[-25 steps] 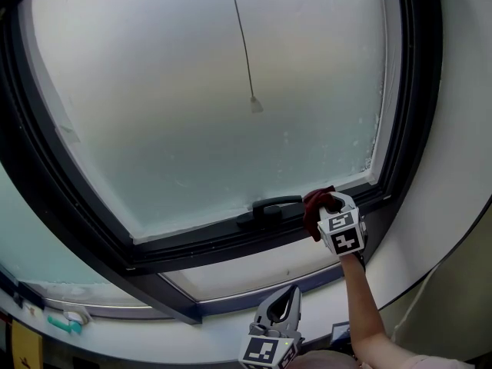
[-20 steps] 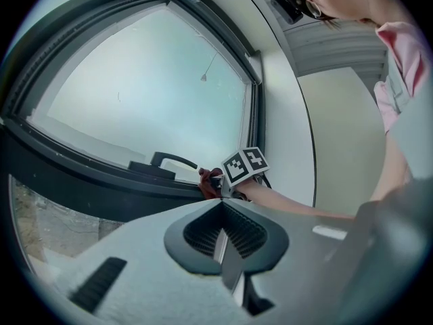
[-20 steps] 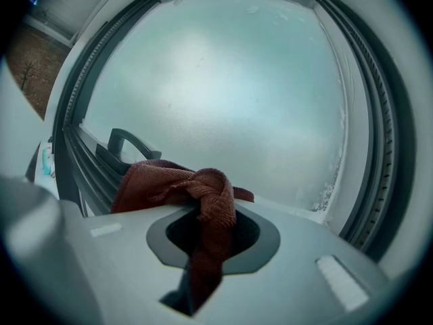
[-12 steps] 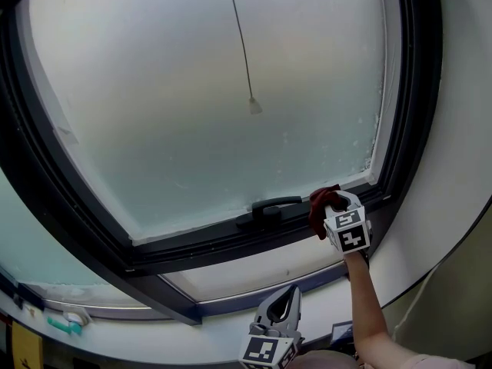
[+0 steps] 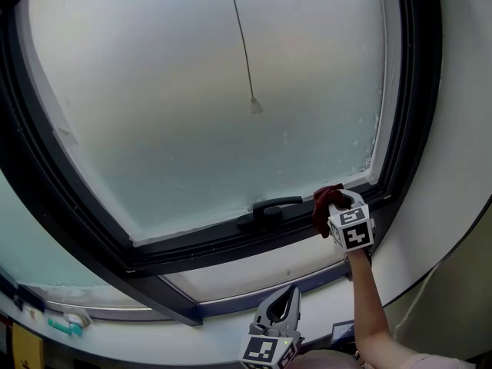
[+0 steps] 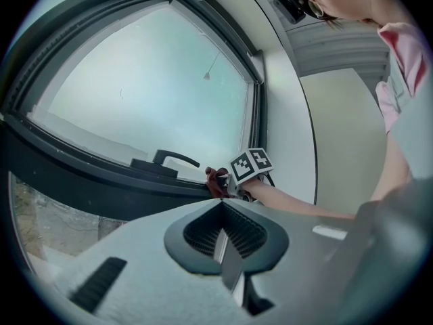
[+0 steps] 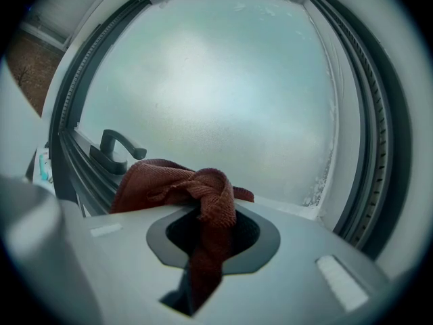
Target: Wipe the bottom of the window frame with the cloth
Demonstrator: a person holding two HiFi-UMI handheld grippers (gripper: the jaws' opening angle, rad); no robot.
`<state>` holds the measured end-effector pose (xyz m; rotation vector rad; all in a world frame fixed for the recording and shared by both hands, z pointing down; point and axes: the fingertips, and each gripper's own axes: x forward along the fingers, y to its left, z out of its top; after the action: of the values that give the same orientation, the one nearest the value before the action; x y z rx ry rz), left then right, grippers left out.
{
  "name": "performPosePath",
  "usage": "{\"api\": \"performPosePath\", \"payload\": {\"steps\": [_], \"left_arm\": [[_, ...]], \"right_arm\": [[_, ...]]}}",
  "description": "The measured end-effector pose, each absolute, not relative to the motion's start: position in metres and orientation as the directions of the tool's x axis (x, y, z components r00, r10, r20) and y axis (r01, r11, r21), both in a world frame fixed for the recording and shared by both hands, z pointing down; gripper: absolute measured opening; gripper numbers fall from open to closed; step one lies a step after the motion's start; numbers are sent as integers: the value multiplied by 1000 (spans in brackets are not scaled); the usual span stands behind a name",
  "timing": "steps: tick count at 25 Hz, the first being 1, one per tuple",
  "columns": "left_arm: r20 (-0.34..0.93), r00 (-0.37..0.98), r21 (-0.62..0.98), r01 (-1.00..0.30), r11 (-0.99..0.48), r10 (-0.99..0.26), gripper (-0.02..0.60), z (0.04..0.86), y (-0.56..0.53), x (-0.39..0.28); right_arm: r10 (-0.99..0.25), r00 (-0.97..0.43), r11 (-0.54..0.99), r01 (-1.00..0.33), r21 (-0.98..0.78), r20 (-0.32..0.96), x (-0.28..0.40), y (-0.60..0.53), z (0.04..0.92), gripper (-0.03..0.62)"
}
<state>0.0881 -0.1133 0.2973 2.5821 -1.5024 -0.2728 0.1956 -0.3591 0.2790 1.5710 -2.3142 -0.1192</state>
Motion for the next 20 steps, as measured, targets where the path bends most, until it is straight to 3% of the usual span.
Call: {"api": "performPosePath", "payload": {"steps": [20], "left_arm": [[-84,483,217,-845,-489,-872,-3,298,-110,79]], "right_arm": [[-922,-311,364,-900,240,231,203,-362,279,54]]}}
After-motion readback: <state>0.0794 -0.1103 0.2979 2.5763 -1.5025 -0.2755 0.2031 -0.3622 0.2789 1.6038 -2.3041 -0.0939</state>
